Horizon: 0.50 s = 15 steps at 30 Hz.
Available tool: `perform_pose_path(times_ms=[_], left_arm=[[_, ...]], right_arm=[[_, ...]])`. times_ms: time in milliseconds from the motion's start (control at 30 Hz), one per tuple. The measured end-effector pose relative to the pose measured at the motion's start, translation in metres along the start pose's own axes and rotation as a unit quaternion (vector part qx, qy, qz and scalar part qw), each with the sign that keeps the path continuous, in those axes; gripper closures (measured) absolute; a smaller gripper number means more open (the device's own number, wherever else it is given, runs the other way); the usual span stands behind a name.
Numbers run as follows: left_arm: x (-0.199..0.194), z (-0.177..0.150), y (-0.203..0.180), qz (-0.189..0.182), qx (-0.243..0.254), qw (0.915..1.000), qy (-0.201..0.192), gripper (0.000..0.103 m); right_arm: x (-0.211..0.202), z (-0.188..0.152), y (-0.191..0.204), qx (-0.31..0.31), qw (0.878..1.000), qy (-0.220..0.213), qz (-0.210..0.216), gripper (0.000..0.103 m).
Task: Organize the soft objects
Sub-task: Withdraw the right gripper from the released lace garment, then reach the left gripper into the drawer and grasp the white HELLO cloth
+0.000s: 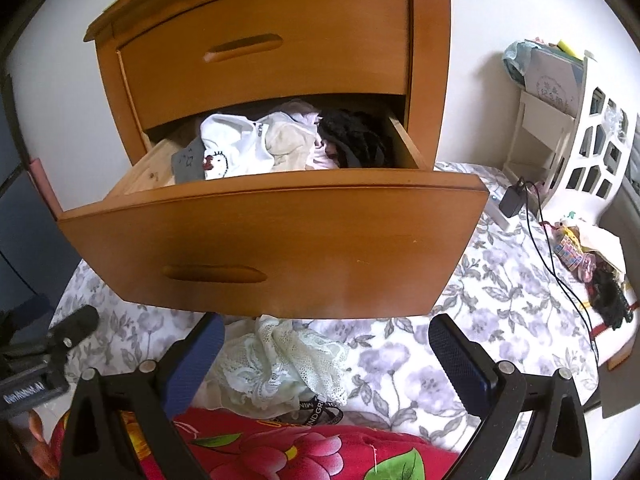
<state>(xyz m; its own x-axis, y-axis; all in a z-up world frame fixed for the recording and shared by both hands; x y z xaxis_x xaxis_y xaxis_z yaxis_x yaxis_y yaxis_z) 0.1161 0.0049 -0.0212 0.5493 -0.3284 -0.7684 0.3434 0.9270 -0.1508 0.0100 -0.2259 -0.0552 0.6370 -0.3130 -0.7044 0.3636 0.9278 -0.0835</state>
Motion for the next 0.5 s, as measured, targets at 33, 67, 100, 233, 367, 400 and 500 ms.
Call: perform_pose_path(times_ms=[33,67,100,233,367,400,500], left_arm=[[-0.004,0.006,-0.001,-0.005,0.000,1.0000,-0.003,0.000],[-0.010,0.015,-0.002,-0.009,0.000,0.9999,-0.009,0.000],[-0.016,0.025,-0.003,-0.012,0.003,0.9998,-0.013,0.000],[-0.031,0.065,-0.007,-0.015,0.013,0.9995,-0.024,0.000],[-0.040,0.108,-0.018,-0.034,0.033,0.9983,-0.035,0.000],[-0.039,0.116,-0.019,-0.042,0.035,0.9980,-0.031,0.000],[-0.028,0.141,-0.024,-0.044,0.039,0.9981,-0.020,0.000]], right_arm=[[-0.001,0.000,0.000,0.000,1.000,-0.002,0.002,0.000],[-0.002,0.000,0.000,0.000,1.000,-0.003,0.003,0.000],[-0.002,0.000,-0.001,0.002,1.000,-0.003,0.005,0.000],[0.000,0.001,-0.005,0.016,1.000,0.004,0.010,0.000],[0.004,-0.001,-0.010,0.033,0.999,0.014,0.014,0.000],[0.005,-0.002,-0.011,0.038,0.999,0.017,0.015,0.000],[0.006,-0.003,-0.012,0.042,0.999,0.020,0.022,0.000]])
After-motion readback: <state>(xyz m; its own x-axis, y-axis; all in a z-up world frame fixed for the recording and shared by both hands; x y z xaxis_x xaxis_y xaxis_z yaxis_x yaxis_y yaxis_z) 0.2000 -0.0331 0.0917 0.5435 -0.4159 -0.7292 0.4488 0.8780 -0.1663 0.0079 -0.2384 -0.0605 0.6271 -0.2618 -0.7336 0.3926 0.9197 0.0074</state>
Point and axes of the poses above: each gripper's, at about its wrist camera, not at the fingertips, and x roughly the way its jaws point, y to its left, z to its top, the point moved 7 cm from there along x, roughly the way its jaws point, and after that the axes turned 12 degrees about -z, right-handed, at the moved point
